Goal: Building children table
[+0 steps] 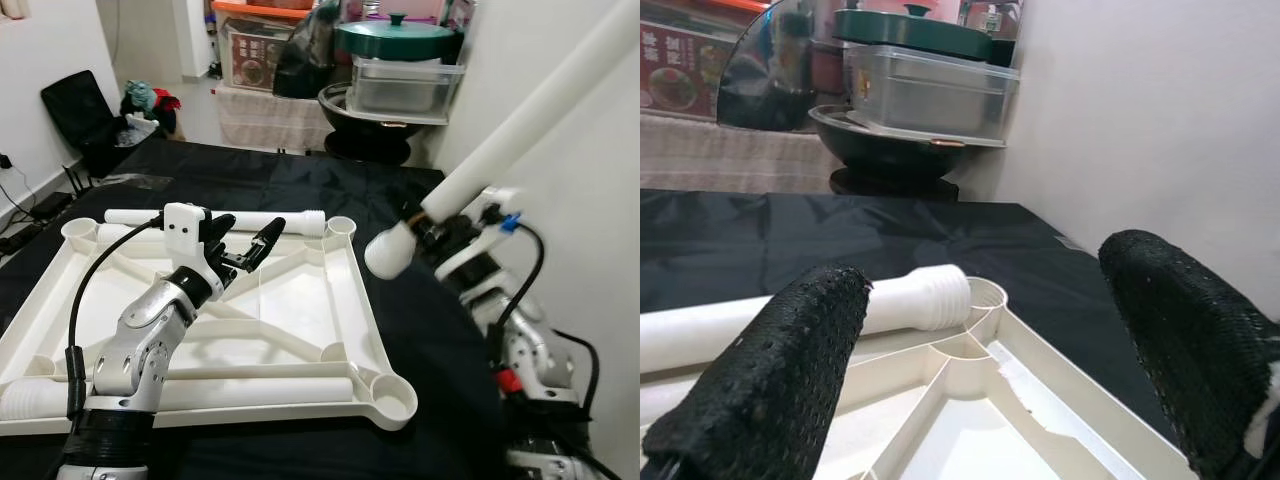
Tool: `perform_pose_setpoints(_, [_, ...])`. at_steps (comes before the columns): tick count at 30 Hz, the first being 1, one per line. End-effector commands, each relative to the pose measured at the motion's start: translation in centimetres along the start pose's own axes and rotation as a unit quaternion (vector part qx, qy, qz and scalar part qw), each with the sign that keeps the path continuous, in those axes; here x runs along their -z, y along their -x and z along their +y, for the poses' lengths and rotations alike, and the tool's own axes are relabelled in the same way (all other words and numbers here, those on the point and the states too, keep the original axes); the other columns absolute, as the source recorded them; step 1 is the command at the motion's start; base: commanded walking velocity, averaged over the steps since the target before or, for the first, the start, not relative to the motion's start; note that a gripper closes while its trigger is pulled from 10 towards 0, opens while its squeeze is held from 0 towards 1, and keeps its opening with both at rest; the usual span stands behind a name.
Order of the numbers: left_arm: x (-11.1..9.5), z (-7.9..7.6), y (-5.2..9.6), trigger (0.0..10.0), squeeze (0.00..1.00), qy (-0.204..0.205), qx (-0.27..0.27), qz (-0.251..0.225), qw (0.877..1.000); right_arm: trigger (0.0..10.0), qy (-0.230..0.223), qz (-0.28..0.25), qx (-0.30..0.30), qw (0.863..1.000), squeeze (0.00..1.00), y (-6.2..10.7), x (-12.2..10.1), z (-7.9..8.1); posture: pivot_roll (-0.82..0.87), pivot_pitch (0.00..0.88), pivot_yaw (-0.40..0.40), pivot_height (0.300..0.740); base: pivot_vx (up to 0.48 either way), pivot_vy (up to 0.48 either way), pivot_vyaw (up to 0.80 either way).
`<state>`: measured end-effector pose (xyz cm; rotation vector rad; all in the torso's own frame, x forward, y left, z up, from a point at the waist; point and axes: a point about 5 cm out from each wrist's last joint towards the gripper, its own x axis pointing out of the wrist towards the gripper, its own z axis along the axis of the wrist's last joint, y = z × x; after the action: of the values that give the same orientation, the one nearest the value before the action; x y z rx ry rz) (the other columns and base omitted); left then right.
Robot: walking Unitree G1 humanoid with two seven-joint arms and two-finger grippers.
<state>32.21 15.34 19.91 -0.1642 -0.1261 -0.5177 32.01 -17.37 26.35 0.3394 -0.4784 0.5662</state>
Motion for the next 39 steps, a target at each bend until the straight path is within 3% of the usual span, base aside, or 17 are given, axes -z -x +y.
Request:
perform_pose_setpoints(1, [0.4, -0.2, -0.1, 10.0, 0.0, -0.001, 0.004, 0.007, 1.0, 0.0, -0.004, -0.009, -0.004, 1.0, 0.0, 0.1, -0.5, 0.1, 0.1, 0.0, -0.054, 0.74, 0.0, 0.0, 0.0])
perform_pose_setpoints(3, [0.5, -0.1, 0.0, 10.0, 0.0, -0.007, 0.004, 0.01, 1.0, 0.0, 0.059, 0.041, 0.021, 0.997, 0.0, 1.4, 0.3, -1.3, 0.1, 0.0, -0.056, 0.74, 0.0, 0.0, 0.0])
perform_pose_setpoints(4, [0.5, -0.1, 0.0, 10.0, 0.0, -0.007, 0.004, 0.01, 1.0, 0.0, 0.059, 0.041, 0.021, 0.997, 0.0, 1.4, 0.3, -1.3, 0.1, 0.0, -0.056, 0.74, 0.0, 0.0, 0.0])
perform_pose_setpoints(6, [0.9, 0.0, 0.3, 10.0, 0.0, -0.026, -0.001, 0.023, 0.999, 0.0, 0.131, 0.109, 0.059, 0.984, 0.0, 3.4, 1.2, -3.2, 0.1, 0.0, -0.058, 0.74, 0.0, 0.0, 0.0])
perform_pose_setpoints(7, [0.9, 0.0, 0.3, 10.0, 0.0, -0.026, -0.001, 0.023, 0.999, 0.0, 0.131, 0.109, 0.059, 0.984, 0.0, 3.4, 1.2, -3.2, 0.1, 0.0, -0.058, 0.74, 0.0, 0.0, 0.0])
perform_pose_setpoints(8, [1.2, 0.0, 0.5, 10.0, 0.0, -0.04, -0.002, 0.032, 0.999, 0.0, 0.174, 0.153, 0.074, 0.97, 0.0, 4.6, 1.6, -4.1, 0.09, 0.0, -0.061, 0.74, 0.0, 0.0, 0.0])
perform_pose_setpoints(9, [1.2, 0.0, 0.5, 10.0, 0.0, -0.04, -0.002, 0.032, 0.999, 0.0, 0.174, 0.153, 0.074, 0.97, 0.0, 4.6, 1.6, -4.1, 0.09, 0.0, -0.061, 0.74, 0.0, 0.0, 0.0])
perform_pose_setpoints(10, [1.5, -0.1, 0.7, 10.0, 0.0, -0.049, -0.001, 0.038, 0.998, 0.0, 0.223, 0.203, 0.077, 0.95, 0.0, 6.0, 2.1, -4.8, 0.09, 0.0, -0.058, 0.74, 0.0, 0.0, 0.0])
perform_pose_setpoints(11, [1.5, -0.1, 0.7, 10.0, 0.0, -0.049, -0.001, 0.038, 0.998, 0.0, 0.223, 0.203, 0.077, 0.95, 0.0, 6.0, 2.1, -4.8, 0.09, 0.0, -0.058, 0.74, 0.0, 0.0, 0.0])
perform_pose_setpoints(12, [1.8, -0.2, 0.9, 10.0, 0.0, -0.06, 0.002, 0.045, 0.997, 0.0, 0.256, 0.252, 0.069, 0.931, 0.0, 7.6, 2.9, -5.2, 0.08, 0.0, -0.06, 0.74, 0.0, 0.0, 0.0])
perform_pose_setpoints(14, [2.1, -0.4, 1.1, 10.0, 0.0, -0.069, 0.006, 0.051, 0.996, 0.0, 0.277, 0.309, 0.052, 0.908, 0.0, 9.5, 3.8, -5.1, 0.08, 0.0, -0.055, 0.74, 0.0, 0.0, 0.0])
perform_pose_setpoints(16, [2.2, -0.4, 1.2, 10.0, 0.0, -0.07, 0.007, 0.053, 0.996, 0.0, 0.276, 0.329, 0.044, 0.902, 0.0, 10.2, 4.1, -4.8, 0.08, 0.0, -0.054, 0.74, 0.0, 0.0, 0.0])
perform_pose_setpoints(20, [2.2, -0.3, 1.3, 10.0, 0.0, -0.071, 0.008, 0.054, 0.996, 0.0, 0.264, 0.344, 0.026, 0.901, 0.0, 10.8, 4.5, -4.3, 0.07, 0.0, -0.052, 0.74, 0.0, 0.0, 0.0])
perform_pose_setpoints(24, [2.4, 0.4, 1.6, 10.0, 0.0, -0.084, -0.002, 0.063, 0.994, 0.0, 0.194, 0.359, -0.056, 0.911, 0.0, 12.0, 5.9, -1.3, 0.07, 0.0, -0.056, 0.74, 0.0, 0.0, 0.0])
perform_pose_setpoints(28, [2.4, 0.5, 1.6, 10.0, 0.0, -0.085, -0.005, 0.065, 0.994, 0.0, 0.175, 0.354, -0.065, 0.917, 0.0, 11.9, 6.1, -0.7, 0.07, 0.0, -0.056, 0.74, 0.0, 0.0, 0.0])
perform_pose_setpoints(32, [2.4, 1.3, 1.8, 10.0, 0.0, -0.101, -0.022, 0.068, 0.992, 0.0, 0.118, 0.32, -0.08, 0.937, 0.0, 10.9, 6.6, 1.2, 0.07, 0.0, -0.055, 0.74, 0.0, 0.0, 0.0])
perform_pose_setpoints(39, [2.5, 1.5, 1.8, 10.0, 0.0, -0.107, -0.033, 0.073, 0.991, 0.0, 0.092, 0.287, -0.085, 0.95, 0.0, 10.4, 6.7, 2.7, 0.07, 0.0, -0.038, 0.74, 0.0, 0.0, 0.0])
